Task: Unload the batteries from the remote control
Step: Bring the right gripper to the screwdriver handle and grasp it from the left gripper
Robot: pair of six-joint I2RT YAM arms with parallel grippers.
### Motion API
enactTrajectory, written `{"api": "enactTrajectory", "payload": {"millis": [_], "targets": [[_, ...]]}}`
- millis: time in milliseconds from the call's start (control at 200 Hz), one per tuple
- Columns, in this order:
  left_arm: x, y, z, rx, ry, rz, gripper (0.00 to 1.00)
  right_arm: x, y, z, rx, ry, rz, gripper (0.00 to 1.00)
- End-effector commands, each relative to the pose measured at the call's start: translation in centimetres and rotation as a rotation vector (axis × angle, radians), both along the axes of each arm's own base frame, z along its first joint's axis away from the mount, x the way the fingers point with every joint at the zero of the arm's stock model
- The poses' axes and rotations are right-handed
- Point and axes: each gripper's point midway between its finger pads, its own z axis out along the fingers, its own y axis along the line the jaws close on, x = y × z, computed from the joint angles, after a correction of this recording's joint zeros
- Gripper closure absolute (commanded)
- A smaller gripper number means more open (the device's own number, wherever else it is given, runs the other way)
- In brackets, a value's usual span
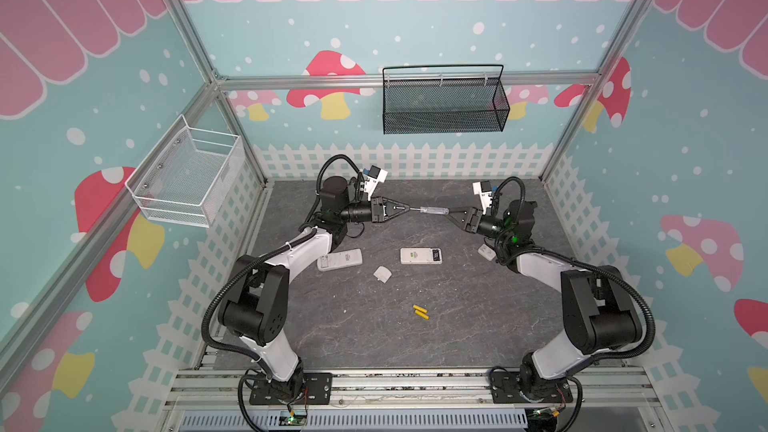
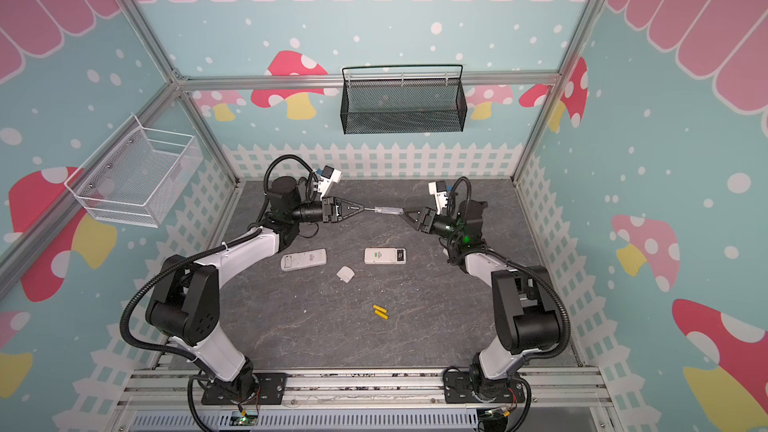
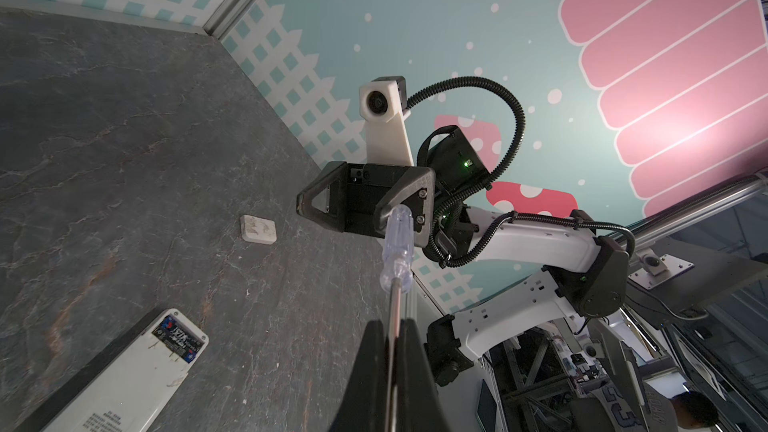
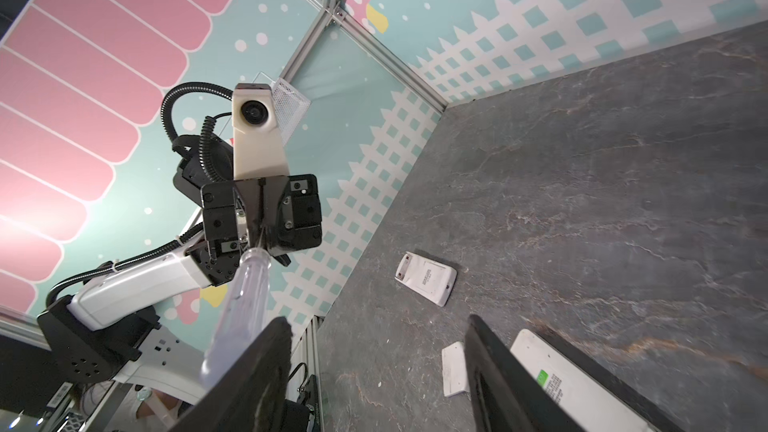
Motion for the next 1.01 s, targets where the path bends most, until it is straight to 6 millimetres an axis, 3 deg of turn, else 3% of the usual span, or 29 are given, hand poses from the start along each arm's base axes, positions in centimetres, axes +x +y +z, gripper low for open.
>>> {"api": "enactTrajectory", "payload": {"millis": [0,155,235,395,570,821,1001], "targets": [[-0.2,-0.8,0.1,-0.008,-0.011,-0.024,1.00,-0.9,1.5,2.9,0.032,-0.088,0.089,0.34],[-0.1,-1.0,-0.1,-0.004,-0.002,-0.033,1.00,-1.6,2.2,3.3,0.068,-0.074,0.140,0.37],[-0.1,-0.8,0.3,-0.005,-0.013,-0.037,1.00,-1.5,1.6,3.3,0.065,-0.080,0.119,0.38],[0.5,1.1,1.3,-0.006,-0.022,-0.008,1.00,-1.3,-0.6,2.9,0.064,-0.061,0.068,0.38],[1.1,2.5,0.7,0.013,-0.023,0.024,1.00,-1.3,-0.7,3.0,0.074,-0.047,0.079,0.38],[0.3,0.3,1.2,-0.010,-0.035,-0.049,1.00,-2.1,1.2,3.2,0.077,-0.047,0.154,0.38],[-0.8,-1.5,0.4,-0.006,-0.038,-0.111,1.00,-2.0,2.5,3.4,0.086,-0.032,0.182,0.41]]}}
